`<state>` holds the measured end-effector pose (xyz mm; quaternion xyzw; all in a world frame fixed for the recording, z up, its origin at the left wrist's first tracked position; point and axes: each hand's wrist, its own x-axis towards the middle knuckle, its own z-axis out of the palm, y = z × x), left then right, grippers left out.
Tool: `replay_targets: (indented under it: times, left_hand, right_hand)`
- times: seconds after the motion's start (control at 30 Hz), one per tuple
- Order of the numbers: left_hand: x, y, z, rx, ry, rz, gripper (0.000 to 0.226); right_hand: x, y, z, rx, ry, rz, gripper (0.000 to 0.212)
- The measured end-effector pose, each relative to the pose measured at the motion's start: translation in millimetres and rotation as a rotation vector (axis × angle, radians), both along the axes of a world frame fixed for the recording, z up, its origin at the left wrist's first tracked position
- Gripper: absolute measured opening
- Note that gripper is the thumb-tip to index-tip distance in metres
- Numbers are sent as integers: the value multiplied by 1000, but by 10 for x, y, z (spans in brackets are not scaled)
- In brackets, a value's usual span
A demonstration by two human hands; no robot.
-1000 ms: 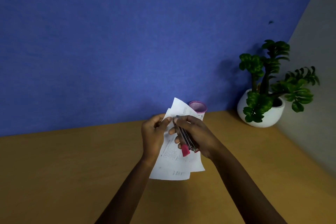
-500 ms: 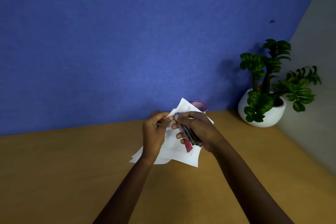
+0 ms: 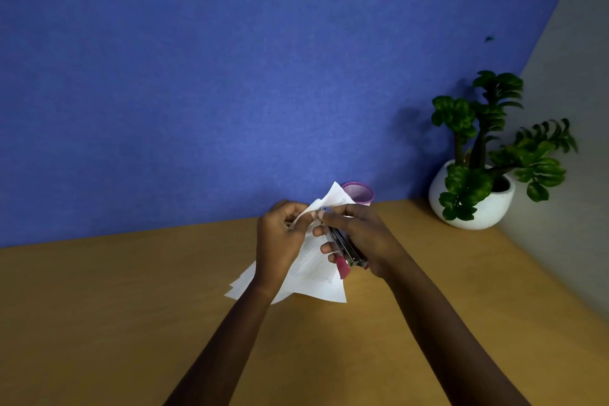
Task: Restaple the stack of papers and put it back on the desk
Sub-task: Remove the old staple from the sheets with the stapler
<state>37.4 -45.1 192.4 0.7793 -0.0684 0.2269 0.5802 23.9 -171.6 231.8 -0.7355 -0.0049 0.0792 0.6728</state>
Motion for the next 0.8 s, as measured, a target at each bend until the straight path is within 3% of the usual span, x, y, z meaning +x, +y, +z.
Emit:
replay_targets:
  times: [0.6, 0.8]
  left_hand:
    - [-58, -42, 60, 187, -83, 47, 20]
    - [-124, 77, -133, 154, -10, 101, 12]
  right_hand:
    - [-16, 56, -30, -152, -125, -109, 21]
    - [38, -290, 251, -314, -392, -388, 17]
